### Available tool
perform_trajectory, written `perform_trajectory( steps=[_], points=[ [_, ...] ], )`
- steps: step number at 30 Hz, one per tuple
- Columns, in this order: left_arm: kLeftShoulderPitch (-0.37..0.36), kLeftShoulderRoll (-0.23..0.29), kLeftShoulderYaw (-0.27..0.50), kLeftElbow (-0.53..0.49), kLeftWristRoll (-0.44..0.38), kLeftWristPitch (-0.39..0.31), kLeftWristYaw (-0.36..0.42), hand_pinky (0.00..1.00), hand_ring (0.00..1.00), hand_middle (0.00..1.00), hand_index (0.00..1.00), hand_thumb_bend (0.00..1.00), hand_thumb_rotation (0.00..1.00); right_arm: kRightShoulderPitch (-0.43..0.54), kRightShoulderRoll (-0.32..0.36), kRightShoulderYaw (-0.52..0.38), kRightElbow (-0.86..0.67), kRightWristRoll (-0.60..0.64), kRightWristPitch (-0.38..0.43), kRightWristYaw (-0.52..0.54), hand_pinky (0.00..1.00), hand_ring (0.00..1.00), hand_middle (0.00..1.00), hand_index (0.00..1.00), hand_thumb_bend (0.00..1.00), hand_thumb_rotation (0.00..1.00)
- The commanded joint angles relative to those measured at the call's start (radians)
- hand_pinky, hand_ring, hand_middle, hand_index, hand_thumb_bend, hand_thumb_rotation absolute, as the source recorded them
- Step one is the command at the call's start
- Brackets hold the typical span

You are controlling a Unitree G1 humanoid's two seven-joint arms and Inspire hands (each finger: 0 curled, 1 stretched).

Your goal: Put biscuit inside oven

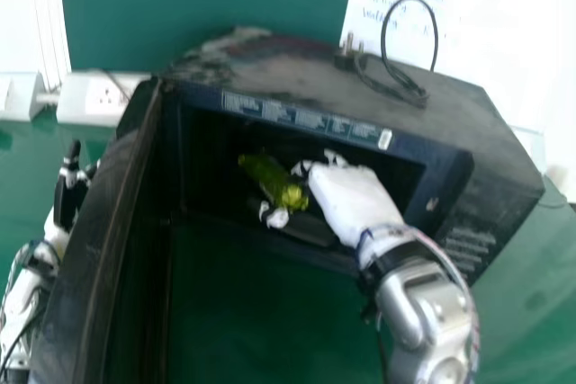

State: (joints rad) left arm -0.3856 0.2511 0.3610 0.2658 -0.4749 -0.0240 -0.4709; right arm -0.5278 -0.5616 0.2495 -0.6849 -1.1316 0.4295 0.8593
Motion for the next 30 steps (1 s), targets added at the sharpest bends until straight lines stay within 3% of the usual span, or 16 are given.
perform_trajectory(
  steps=[1,4,11,13,16,24,25,27,30],
  points=[
    [0.001,0.004,-0.001,0.009,-0.002,-0.015,-0.007,0.24,0.32,0.41,0.49,0.52,0.08,0.001,-0.026,-0.049,-0.059,0.005,-0.029,0.048,0.49,0.67,0.74,0.79,0.87,0.56],
    [-0.001,0.004,0.001,0.011,-0.004,-0.012,-0.006,0.24,0.32,0.41,0.49,0.52,0.08,0.019,-0.017,-0.124,-0.102,0.059,-0.047,0.040,0.43,0.59,0.67,0.75,0.91,0.55],
    [-0.004,0.010,0.003,0.023,-0.002,-0.019,-0.016,0.24,0.32,0.41,0.49,0.52,0.08,0.051,-0.014,-0.288,-0.213,0.184,-0.058,0.031,0.27,0.37,0.49,0.77,0.85,0.52],
    [-0.004,0.012,0.004,0.024,0.005,-0.023,-0.011,0.24,0.31,0.41,0.49,0.52,0.08,0.068,0.002,-0.341,-0.259,0.215,-0.048,0.014,0.25,0.35,0.48,0.74,0.83,0.54],
    [-0.004,0.015,0.010,0.027,-0.003,-0.016,-0.011,0.24,0.31,0.41,0.49,0.52,0.08,0.081,0.012,-0.409,-0.299,0.284,-0.030,0.004,0.37,0.44,0.51,0.67,0.78,0.49],
    [0.001,0.020,0.023,0.026,-0.030,-0.025,-0.049,0.24,0.31,0.40,0.49,0.52,0.08,0.084,0.011,-0.393,-0.306,0.289,-0.024,-0.007,0.38,0.45,0.52,0.66,0.77,0.49],
    [0.003,0.019,0.023,0.020,-0.031,-0.028,-0.049,0.24,0.31,0.40,0.49,0.52,0.08,0.060,0.010,-0.507,-0.328,0.332,0.049,0.003,0.38,0.46,0.52,0.65,0.77,0.46],
    [0.009,0.016,0.023,0.006,-0.034,-0.031,-0.051,0.24,0.31,0.40,0.49,0.52,0.09,0.035,0.001,-0.657,-0.344,0.385,0.114,-0.018,0.35,0.45,0.53,0.64,0.77,0.38],
    [0.020,0.011,0.024,-0.021,-0.046,-0.032,-0.059,0.24,0.32,0.40,0.49,0.52,0.09,0.054,-0.039,-0.761,-0.311,0.466,0.055,-0.084,0.26,0.36,0.47,0.60,0.73,0.38]
  ],
)
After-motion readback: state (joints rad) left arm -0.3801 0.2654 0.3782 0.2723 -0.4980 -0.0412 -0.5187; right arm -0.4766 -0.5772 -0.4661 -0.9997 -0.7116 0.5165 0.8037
